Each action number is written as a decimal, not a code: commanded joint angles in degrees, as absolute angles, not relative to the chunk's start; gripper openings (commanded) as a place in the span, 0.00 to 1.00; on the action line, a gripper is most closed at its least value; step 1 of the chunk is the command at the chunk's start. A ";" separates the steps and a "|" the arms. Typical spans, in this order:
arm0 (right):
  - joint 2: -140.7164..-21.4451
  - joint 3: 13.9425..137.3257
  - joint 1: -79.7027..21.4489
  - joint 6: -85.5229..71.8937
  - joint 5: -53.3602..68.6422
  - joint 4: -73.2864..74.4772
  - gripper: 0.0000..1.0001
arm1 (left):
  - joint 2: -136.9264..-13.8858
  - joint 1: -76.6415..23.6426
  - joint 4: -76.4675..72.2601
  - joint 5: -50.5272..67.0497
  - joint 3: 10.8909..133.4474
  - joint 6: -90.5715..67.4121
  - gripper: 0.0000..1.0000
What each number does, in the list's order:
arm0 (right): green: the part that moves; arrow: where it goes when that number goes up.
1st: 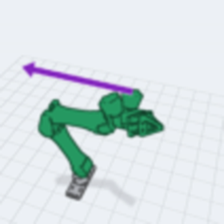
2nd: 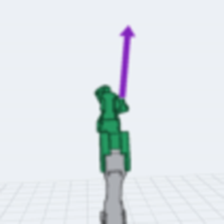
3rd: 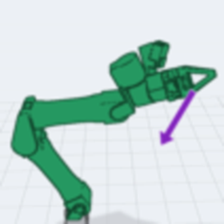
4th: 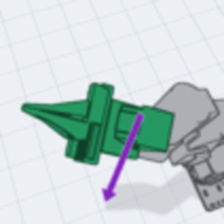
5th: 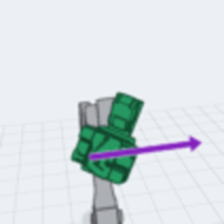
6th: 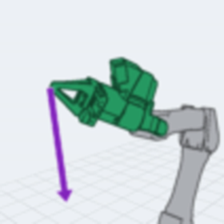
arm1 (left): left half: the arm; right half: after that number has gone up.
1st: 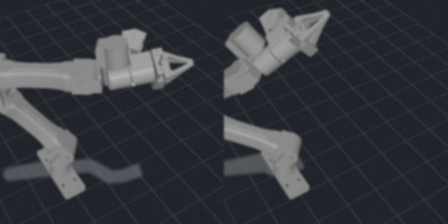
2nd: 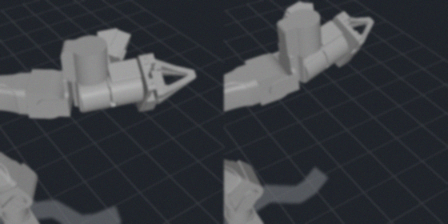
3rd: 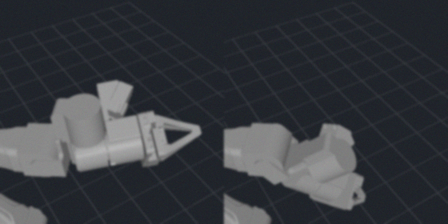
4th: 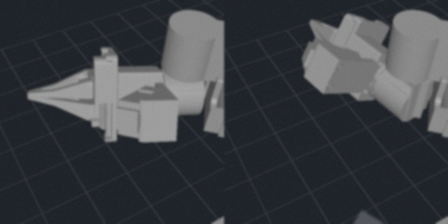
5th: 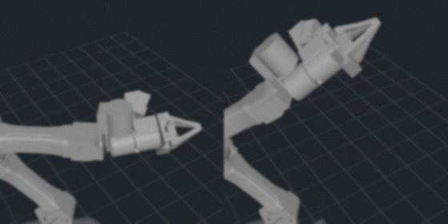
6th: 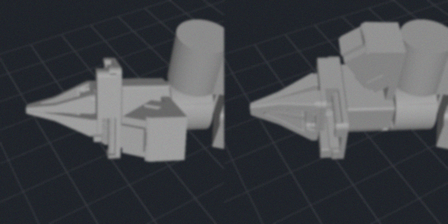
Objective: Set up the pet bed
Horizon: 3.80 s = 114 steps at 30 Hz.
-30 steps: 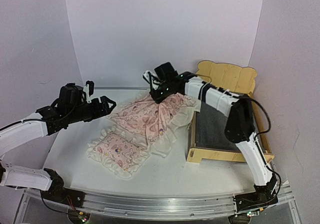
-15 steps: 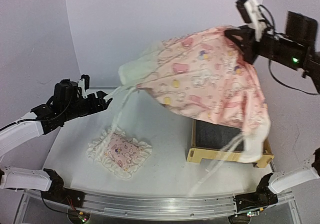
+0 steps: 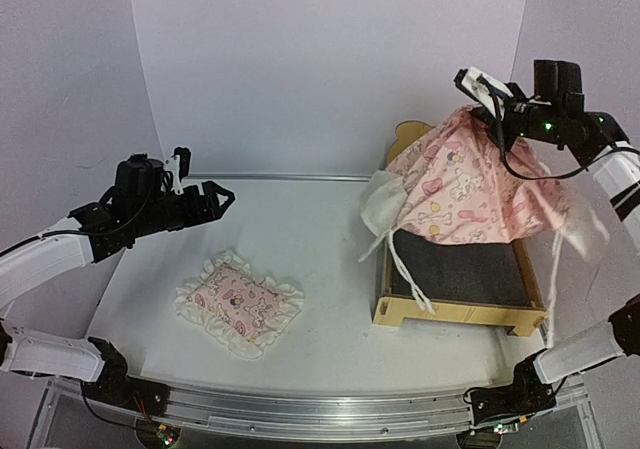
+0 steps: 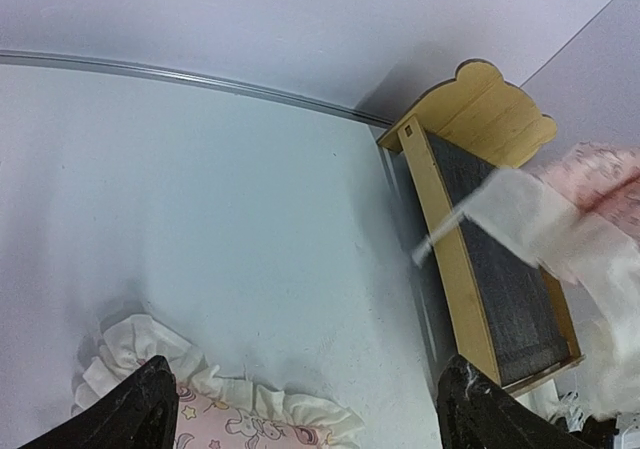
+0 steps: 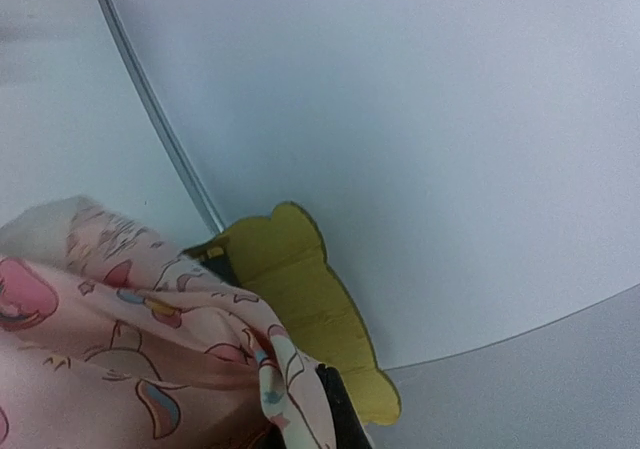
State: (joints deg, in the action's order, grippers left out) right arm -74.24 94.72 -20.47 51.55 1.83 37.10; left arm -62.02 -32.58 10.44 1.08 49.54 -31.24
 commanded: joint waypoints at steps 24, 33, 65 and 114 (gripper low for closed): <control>-85.15 92.16 6.67 56.33 47.62 29.08 0.00 | -66.39 -32.43 5.27 9.64 56.07 -26.58 0.91; -79.77 73.06 8.80 45.03 16.73 15.87 0.98 | -67.69 -32.52 -4.06 22.10 52.18 -28.93 0.92; -72.37 80.02 -8.03 -9.92 21.76 41.81 0.98 | -130.64 -53.23 -7.12 21.58 102.34 -42.69 0.90; -69.48 77.42 -11.33 -17.67 27.23 33.57 0.98 | -153.58 -46.94 -37.36 43.80 115.19 -72.17 0.46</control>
State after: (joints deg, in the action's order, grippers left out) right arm -69.43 77.03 -10.72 -17.23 27.20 36.80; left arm -156.92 -47.90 -32.99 43.83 117.97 -76.16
